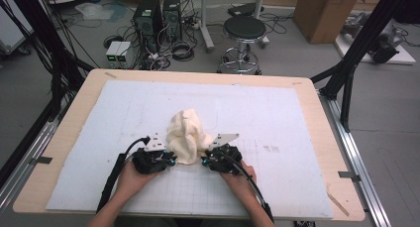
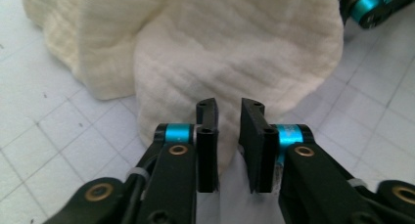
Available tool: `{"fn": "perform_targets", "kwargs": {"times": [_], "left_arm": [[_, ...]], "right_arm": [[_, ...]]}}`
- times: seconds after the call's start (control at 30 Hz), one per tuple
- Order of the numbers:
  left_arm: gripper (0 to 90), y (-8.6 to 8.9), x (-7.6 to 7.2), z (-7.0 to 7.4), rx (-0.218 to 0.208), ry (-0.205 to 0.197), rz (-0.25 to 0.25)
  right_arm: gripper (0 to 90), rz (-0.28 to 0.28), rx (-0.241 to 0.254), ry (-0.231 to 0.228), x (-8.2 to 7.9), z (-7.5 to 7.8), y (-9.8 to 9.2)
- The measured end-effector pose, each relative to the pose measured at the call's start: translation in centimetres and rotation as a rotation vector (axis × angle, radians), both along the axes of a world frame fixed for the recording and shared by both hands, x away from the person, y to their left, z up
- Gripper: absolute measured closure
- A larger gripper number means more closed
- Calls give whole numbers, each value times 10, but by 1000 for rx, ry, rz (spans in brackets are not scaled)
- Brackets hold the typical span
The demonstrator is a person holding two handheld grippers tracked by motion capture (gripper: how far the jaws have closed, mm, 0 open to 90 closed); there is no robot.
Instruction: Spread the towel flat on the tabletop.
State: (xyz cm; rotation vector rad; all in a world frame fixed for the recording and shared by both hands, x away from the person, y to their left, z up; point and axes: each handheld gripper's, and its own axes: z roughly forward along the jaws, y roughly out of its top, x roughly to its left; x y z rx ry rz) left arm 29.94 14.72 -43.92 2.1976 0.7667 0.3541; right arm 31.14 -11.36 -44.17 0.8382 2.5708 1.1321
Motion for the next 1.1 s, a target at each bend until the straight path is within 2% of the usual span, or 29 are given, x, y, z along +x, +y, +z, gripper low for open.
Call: {"fn": "perform_targets", "kwargs": {"times": [0.13, 0.2, 0.33, 0.4, 0.63, 0.7, 0.83, 0.93, 1.03, 1.1], "left_arm": [[855, 0, 2, 0, 0, 5, -3], [871, 2, 2, 2, 3, 8, -1], [883, 7, -1, 9, -10, -13, -3], [884, 12, -4, 13, -14, -21, -9], [885, 36, -13, 26, -73, -49, 16], [886, 43, -18, 29, -80, -61, 20], [888, 57, -30, 33, -103, -82, 31], [889, 64, -40, 31, -121, -84, 34], [889, 64, -45, 25, -119, -77, 28], [889, 62, -48, 23, -104, -75, 13]], "right_arm": [[838, -6, 4, 2, 4, 0, -3], [849, -7, 20, 28, 6, 0, -6], [851, 12, 28, 28, 2, 4, -11], [851, 20, 34, 17, -3, 9, -15], [851, 39, 65, -35, -24, 31, -43], [851, 40, 60, -47, -30, 35, -51], [851, 46, 72, -55, -42, 36, -66], [851, 51, 90, -55, -53, 34, -73], [851, 61, 74, -56, -61, 33, -77], [850, 64, 72, -49, -67, 33, -81]]}}
